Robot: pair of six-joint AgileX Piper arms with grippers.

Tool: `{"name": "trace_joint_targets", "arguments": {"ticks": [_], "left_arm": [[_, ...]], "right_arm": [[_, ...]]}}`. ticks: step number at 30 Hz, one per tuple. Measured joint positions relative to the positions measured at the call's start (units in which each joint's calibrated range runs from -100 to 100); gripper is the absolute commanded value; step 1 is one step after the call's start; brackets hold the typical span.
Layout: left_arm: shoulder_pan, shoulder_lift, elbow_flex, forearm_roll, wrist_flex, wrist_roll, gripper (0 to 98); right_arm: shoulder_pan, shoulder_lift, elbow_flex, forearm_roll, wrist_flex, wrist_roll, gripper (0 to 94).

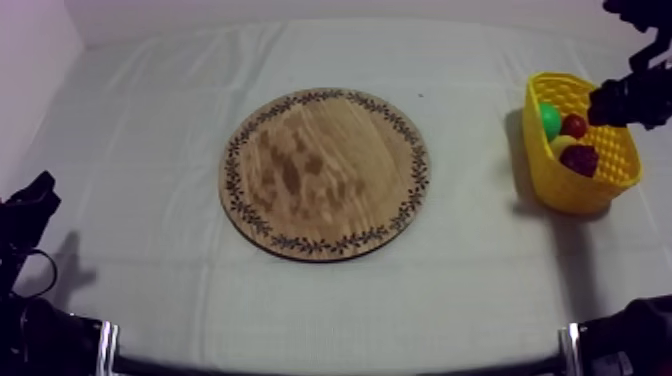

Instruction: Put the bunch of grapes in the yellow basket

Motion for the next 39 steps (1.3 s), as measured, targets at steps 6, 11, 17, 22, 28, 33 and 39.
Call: {"name": "trace_joint_targets", "arguments": {"ticks": [6, 11, 17, 22, 28, 33, 39], "left_arm": [[0.00, 0.00, 0.00, 0.00, 0.00, 0.00, 0.0], [0.00, 0.00, 0.00, 0.00, 0.00, 0.00, 0.0], [0.00, 0.00, 0.00, 0.00, 0.00, 0.00, 0.0], [0.00, 0.00, 0.00, 0.00, 0.00, 0.00, 0.0], [0.00, 0.00, 0.00, 0.00, 0.00, 0.00, 0.0], [0.00, 0.00, 0.00, 0.00, 0.00, 0.00, 0.0], [0.00, 0.00, 0.00, 0.00, 0.00, 0.00, 0.0]], "right_arm": [[-0.34, -8.96, 8.66, -2.30, -4.40, 1.55, 29.9], [-0.08, -16.01, 13.54, -4.38, -8.02, 3.16, 13.7], [-0.23, -25.77, 20.15, -5.59, -13.84, 4.18, 1.9], [-0.94, -34.08, 26.99, -7.61, -18.86, 3.78, 0.6], [-1.53, -45.66, 36.58, -12.82, -23.11, 8.91, 0.4], [-2.71, -54.19, 42.02, -12.49, -20.91, 10.10, 0.3], [-6.19, -62.32, 43.89, -6.75, -18.54, 5.80, 0.2]]}}
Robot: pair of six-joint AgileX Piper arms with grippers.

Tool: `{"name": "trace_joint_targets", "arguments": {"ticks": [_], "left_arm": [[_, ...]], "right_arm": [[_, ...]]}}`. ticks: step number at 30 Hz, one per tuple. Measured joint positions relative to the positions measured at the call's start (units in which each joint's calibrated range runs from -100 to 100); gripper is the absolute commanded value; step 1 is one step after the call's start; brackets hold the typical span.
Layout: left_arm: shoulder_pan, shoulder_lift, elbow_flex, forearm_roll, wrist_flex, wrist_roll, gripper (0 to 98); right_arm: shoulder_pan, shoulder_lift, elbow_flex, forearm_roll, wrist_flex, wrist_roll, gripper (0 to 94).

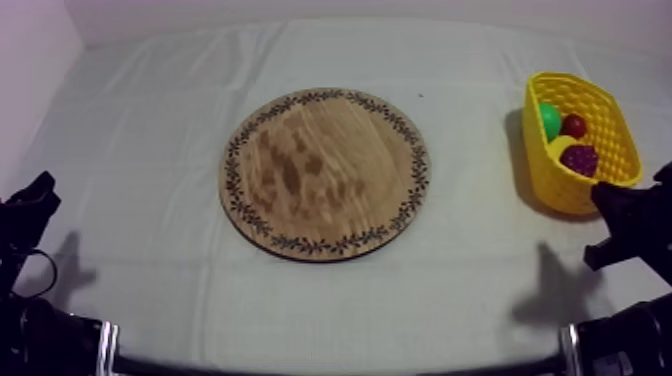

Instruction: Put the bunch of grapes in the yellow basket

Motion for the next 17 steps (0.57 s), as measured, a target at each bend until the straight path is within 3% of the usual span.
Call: {"name": "trace_joint_targets", "arguments": {"ticks": [5, 9, 13, 17], "left_arm": [[0.00, 0.00, 0.00, 0.00, 0.00, 0.00, 0.0], [0.00, 0.00, 0.00, 0.00, 0.00, 0.00, 0.0], [0.00, 0.00, 0.00, 0.00, 0.00, 0.00, 0.0], [0.00, 0.00, 0.00, 0.00, 0.00, 0.00, 0.0]], "right_arm": [[-0.94, -3.66, 1.67, 2.65, -1.34, -7.55, 0.3], [-0.74, -4.01, 2.53, 4.04, -5.15, -11.11, 0.3], [-0.81, -4.01, 2.80, 4.37, -5.50, -12.06, 0.3], [-0.85, -4.02, 2.80, 4.37, -5.77, -10.10, 0.3]]}}
